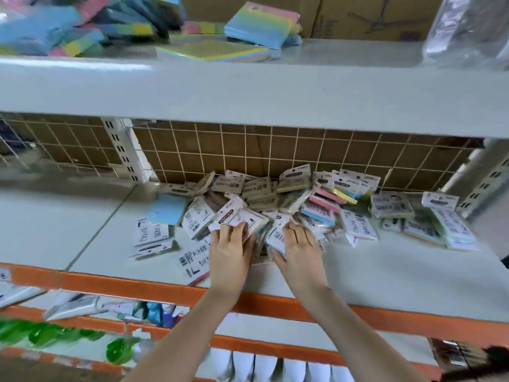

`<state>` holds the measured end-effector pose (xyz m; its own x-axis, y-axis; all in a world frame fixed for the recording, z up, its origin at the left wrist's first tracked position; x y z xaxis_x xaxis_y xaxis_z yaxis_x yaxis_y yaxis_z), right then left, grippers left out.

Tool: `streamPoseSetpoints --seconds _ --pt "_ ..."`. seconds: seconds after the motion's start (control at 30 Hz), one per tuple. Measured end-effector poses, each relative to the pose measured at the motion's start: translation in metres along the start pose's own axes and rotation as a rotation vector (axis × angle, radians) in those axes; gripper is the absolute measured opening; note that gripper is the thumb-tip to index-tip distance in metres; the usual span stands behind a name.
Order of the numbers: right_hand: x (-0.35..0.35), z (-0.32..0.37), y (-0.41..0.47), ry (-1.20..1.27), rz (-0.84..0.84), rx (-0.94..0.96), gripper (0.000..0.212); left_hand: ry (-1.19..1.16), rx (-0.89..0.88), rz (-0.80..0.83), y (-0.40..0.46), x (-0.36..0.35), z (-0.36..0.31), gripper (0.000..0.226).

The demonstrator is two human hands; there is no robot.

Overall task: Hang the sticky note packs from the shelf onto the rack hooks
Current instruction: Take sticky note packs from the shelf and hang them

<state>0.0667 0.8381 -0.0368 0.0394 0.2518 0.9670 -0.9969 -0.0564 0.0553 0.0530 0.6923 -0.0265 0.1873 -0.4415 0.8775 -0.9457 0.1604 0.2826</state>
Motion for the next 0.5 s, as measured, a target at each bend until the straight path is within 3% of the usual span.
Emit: streamPoseSetpoints --seconds 0.2,0.3,0.37,0.5 --pt "0.002 0.009 -0.018 -0.119 0.052 0.038 0.053 -0.079 -0.152 -0.01 -0.013 0.015 0.01 0.019" --pt "0.023 -0.012 -0.031 0.231 0.015 -0.039 0.033 -0.155 -0.174 -0.076 -0.016 0.03 0.019 0.014" --pt "0.032 -0.031 -0.038 0.384 -0.005 -0.154 0.022 -0.309 -0.096 -0.101 -0.014 0.038 0.027 0.025" --pt "0.048 -0.054 -0.053 0.648 -0.186 -0.329 0.039 -0.653 0.084 -0.067 -0.01 0.042 0.034 0.026"
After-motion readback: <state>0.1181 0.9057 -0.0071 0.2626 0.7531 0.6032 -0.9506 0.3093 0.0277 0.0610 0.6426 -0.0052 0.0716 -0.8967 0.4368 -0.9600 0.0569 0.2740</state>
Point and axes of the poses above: each hand's wrist, its own y-axis towards the middle knuckle, its own x-axis out of the back of the hand, z = x × y, the point moved 7 cm from there along y, towards the middle knuckle, and after that the axes turned 15 degrees about z, right-handed, at the moved point
